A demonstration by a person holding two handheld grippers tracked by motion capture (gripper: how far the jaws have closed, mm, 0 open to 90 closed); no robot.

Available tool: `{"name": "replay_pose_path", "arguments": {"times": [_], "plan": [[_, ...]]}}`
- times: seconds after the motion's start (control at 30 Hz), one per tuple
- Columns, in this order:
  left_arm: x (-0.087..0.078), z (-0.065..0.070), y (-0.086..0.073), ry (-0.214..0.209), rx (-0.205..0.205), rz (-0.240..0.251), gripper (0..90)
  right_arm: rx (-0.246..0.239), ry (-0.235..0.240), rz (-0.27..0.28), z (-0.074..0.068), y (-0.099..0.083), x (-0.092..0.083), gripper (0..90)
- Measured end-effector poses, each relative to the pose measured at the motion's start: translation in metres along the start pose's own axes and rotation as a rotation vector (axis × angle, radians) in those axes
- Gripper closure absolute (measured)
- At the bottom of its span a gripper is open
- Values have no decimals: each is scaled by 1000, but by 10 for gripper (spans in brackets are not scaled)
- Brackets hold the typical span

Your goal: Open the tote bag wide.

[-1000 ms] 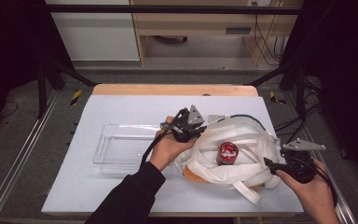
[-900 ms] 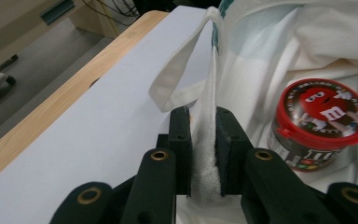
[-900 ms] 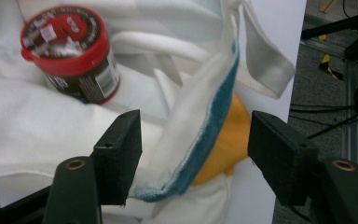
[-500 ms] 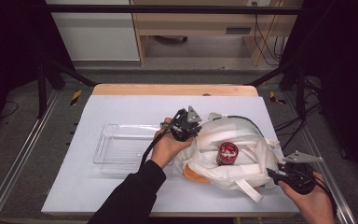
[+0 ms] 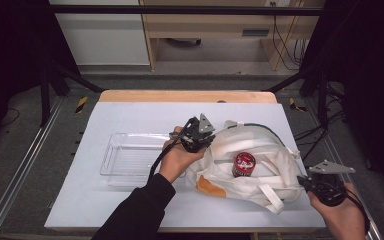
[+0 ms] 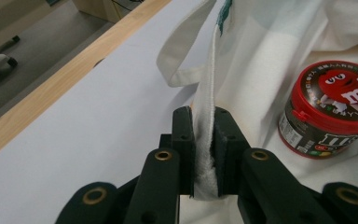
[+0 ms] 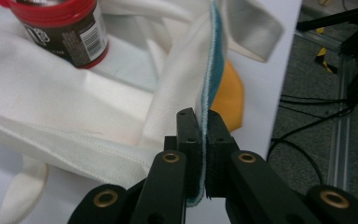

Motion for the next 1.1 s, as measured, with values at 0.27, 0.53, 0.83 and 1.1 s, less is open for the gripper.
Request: {"name": "replay_pose_path", "arguments": {"times": [0.27,0.53,0.83,1.1], "plan": [[15,0,-8,4,2,-90,815,30,0,-25,17,-23,7,883],[19,6,-10,14,5,-83,810,39,42,10,18,-30,15,864],[7,9,-7,39,37,-17,686,-7,22,109,10,-17,-5,468],[-19,15,-2,55,47,53,578,-39,41,142,1,7,-19,366]]}}
Point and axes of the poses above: each handheld gripper's, and its own axes: x roughly forward along the jaws, y roughly out of its top, z roughly to its right, the point moved 1 cm from there along x, roughly forward along the jaws, and after that the axes turned 3 degrees about x, right-handed, at the moved point
